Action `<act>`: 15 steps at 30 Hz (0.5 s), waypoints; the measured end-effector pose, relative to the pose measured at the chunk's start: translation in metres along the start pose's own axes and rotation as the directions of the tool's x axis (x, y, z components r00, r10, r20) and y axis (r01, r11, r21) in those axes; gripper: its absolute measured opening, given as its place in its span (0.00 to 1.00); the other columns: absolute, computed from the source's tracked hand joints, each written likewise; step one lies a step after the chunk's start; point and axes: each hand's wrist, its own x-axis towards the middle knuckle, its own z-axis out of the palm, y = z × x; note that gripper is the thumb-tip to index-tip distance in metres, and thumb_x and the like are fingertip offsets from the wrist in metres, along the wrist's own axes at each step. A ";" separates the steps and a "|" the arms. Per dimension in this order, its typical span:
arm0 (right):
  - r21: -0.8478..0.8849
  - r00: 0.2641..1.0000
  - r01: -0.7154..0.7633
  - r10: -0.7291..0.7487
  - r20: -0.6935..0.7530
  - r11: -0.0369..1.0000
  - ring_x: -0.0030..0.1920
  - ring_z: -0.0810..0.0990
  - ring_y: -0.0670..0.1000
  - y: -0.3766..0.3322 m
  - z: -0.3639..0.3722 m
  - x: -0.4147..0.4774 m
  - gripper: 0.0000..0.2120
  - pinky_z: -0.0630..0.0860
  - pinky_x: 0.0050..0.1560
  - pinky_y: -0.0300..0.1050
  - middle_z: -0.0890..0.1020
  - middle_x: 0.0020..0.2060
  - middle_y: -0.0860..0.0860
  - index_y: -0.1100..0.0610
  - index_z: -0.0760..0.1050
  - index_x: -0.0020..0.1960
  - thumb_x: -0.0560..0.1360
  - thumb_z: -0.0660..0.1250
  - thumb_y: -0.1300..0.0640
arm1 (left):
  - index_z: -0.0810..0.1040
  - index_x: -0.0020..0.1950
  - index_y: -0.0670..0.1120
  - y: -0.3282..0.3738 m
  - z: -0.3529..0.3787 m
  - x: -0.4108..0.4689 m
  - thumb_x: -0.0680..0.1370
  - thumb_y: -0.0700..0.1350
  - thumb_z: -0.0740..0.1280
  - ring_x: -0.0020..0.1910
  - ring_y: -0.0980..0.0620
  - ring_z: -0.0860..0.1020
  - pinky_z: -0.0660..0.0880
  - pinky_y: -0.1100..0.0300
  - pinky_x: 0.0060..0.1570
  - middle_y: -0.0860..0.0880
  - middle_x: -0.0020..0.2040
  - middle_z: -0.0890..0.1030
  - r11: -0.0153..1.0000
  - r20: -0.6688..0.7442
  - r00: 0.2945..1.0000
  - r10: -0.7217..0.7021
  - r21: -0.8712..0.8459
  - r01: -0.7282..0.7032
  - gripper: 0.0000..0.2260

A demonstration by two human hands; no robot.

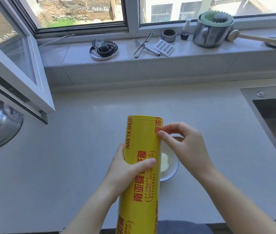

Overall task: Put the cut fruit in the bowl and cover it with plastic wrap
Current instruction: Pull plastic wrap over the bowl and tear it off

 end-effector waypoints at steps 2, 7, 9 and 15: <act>-0.029 1.000 -0.018 0.018 0.023 0.999 0.37 0.80 0.41 0.002 -0.006 0.002 0.06 0.77 0.42 0.33 0.83 0.38 0.46 0.49 0.78 0.38 0.69 0.71 0.59 | 0.71 0.58 0.55 -0.005 0.003 0.001 0.57 0.56 0.76 0.43 0.55 0.84 0.81 0.57 0.39 0.52 0.49 0.83 1.000 0.004 1.000 -0.007 0.018 0.007 0.31; -0.052 0.998 -0.033 0.036 0.053 0.998 0.34 0.79 0.40 0.007 -0.010 0.006 0.07 0.78 0.41 0.34 0.82 0.34 0.45 0.49 0.79 0.36 0.69 0.71 0.60 | 0.70 0.58 0.55 -0.008 0.007 0.004 0.57 0.56 0.75 0.43 0.54 0.84 0.81 0.56 0.41 0.53 0.49 0.82 0.999 -0.013 1.000 -0.017 0.030 0.017 0.31; -0.035 0.996 -0.068 0.070 0.054 0.997 0.34 0.80 0.42 0.010 -0.010 0.009 0.04 0.78 0.41 0.35 0.83 0.34 0.47 0.52 0.79 0.38 0.69 0.71 0.60 | 0.70 0.58 0.56 -0.010 0.008 0.005 0.57 0.57 0.75 0.44 0.54 0.83 0.82 0.54 0.42 0.53 0.50 0.82 0.999 -0.025 0.999 -0.023 0.036 0.024 0.31; 0.134 0.929 -0.337 0.306 0.211 0.932 0.31 0.81 0.40 0.019 -0.011 0.009 0.03 0.77 0.33 0.30 0.82 0.35 0.53 0.58 0.78 0.41 0.70 0.70 0.64 | 0.70 0.60 0.56 -0.016 0.008 0.006 0.54 0.62 0.74 0.46 0.52 0.83 0.82 0.49 0.46 0.52 0.52 0.82 0.998 -0.018 0.999 -0.039 0.044 0.040 0.37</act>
